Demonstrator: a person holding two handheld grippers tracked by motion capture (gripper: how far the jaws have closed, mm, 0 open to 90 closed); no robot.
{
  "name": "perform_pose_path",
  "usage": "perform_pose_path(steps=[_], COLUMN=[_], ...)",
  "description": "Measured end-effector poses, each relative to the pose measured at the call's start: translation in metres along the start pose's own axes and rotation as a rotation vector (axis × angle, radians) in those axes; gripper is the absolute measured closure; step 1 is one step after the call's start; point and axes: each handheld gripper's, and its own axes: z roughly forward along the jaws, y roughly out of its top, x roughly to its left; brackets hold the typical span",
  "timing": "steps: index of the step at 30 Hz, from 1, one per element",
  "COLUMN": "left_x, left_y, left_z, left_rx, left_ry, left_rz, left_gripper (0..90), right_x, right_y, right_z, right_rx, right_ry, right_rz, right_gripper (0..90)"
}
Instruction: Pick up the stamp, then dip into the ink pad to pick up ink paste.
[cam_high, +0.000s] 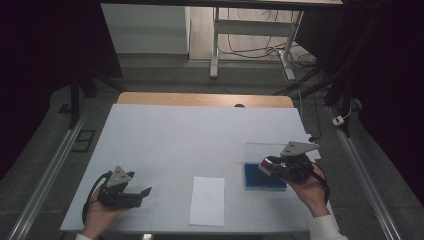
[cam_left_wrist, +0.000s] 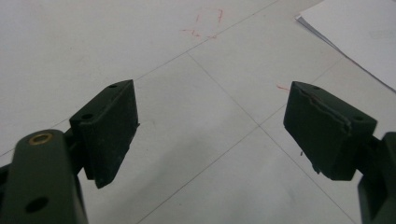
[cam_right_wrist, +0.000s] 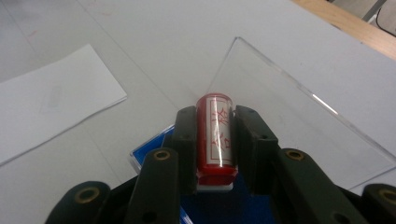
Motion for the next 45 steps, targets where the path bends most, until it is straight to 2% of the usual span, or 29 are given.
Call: perform_pose_path(steps=[5, 17, 27, 31, 35, 39, 45], left_x=[0.0, 0.001, 0.0, 0.001, 0.0, 0.0, 0.0], left_y=[0.0, 0.0, -0.001, -0.001, -0.001, -0.001, -0.001], left_z=[0.0, 0.0, 0.0, 0.0, 0.001, 0.001, 0.001], left_rx=[-0.003, 0.004, 0.007, 0.007, 0.009, 0.01, 0.011], left_ry=[0.0, 0.002, -0.001, -0.001, 0.0, 0.0, -0.002], left_rz=[-0.004, 0.003, 0.005, 0.003, 0.006, 0.006, 0.007], left_gripper=[18.1, 18.1, 18.1, 18.2, 18.1, 18.1, 18.1], right_x=[-0.001, -0.005, -0.004, -0.005, -0.006, -0.008, -0.007], right_y=[-0.001, -0.014, -0.014, -0.015, -0.018, -0.02, -0.018], right_z=[0.003, 0.022, 0.026, 0.027, 0.03, 0.03, 0.031], right_rx=[0.018, 0.105, 0.124, 0.12, 0.138, 0.135, 0.152], right_ry=[0.006, -0.002, -0.004, -0.005, 0.002, 0.012, 0.008], right_rz=[0.007, 0.016, 0.002, 0.006, 0.01, 0.034, 0.025], right_gripper=[70.1, 70.1, 70.1, 70.1, 70.1, 70.1, 70.1])
